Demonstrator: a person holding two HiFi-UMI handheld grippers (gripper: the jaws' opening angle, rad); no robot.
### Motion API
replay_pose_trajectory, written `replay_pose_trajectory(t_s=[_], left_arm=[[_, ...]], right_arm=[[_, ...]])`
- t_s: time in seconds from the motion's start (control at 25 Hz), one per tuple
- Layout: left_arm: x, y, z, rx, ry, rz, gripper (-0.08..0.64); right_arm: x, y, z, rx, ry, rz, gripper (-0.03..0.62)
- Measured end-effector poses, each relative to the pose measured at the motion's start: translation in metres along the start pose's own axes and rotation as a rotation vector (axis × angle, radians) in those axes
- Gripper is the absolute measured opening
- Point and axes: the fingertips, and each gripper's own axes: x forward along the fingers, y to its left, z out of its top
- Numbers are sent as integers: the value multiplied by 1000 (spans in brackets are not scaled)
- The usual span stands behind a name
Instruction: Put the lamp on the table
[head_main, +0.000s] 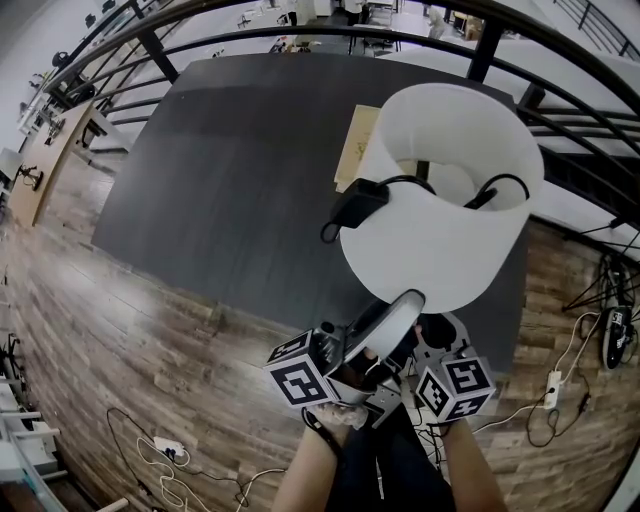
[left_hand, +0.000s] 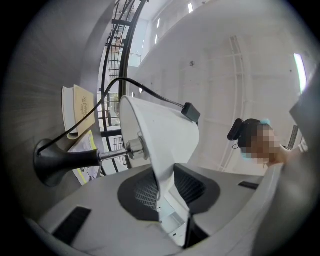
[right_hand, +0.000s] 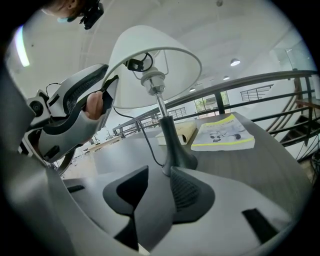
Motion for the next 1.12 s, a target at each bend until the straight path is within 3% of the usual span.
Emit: replay_pose_trajectory(t_s=[0.36,0.56,0.76,0.84,1.12], left_arm=[[-1,2,0,9,-10,13,104],[-2,1,-1,-29,-25,33,117],[-5,0,4,-52,-60,49,157],[-7,1,5,-58,-70,58,234],[-8,-4,-3,-31,-36,85,267]], right_arm=[[0,3,-5,8,10,18,143],[-2,9,-2,2,15,24,144],[-3,15,3,22,7,33,143],[-5,17,3,15,6,32,143],[-12,25,7,24,5,43,144]])
